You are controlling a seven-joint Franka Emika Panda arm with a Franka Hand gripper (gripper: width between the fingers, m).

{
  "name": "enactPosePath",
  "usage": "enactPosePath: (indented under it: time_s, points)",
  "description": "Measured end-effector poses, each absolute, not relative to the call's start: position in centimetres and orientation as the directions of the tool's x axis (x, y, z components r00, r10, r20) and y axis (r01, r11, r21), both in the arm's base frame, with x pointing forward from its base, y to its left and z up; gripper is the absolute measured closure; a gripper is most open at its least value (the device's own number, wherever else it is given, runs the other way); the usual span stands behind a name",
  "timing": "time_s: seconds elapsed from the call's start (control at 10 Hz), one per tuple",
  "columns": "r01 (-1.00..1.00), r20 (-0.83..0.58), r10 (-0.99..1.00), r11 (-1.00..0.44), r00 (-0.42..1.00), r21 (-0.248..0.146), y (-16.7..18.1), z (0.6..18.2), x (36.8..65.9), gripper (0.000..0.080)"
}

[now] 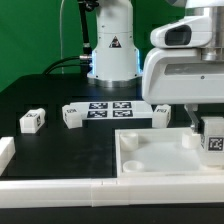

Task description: Assemble one leg

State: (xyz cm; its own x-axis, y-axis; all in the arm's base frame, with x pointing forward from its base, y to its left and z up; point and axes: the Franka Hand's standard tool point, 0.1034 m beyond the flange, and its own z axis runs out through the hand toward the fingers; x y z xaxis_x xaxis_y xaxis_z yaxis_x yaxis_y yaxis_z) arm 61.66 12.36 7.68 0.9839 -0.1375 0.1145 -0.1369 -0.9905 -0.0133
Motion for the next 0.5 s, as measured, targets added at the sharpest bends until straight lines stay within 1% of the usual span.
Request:
enactPosePath:
  time_s: [0.1, 0.2, 0.3, 0.4, 0.5]
  points:
    - [-0.308, 0.122, -0.309, -0.951, 0.943, -0.031, 12.40, 7.65, 61.63, 0.0508]
    - [-0.477, 0.123, -0.479, -0.878, 0.869, -0.047, 12.46, 7.62, 61.63, 0.0508]
    - [-0.591, 0.124, -0.593, -0.804, 0.795, -0.056, 12.53, 7.61, 61.63, 0.0508]
    - [-0.655, 0.125, -0.657, -0.753, 0.744, -0.062, 12.55, 7.62, 61.63, 0.0508]
    - [-0.732, 0.111, -0.735, -0.677, 0.669, -0.079, 12.47, 7.60, 61.64, 0.0508]
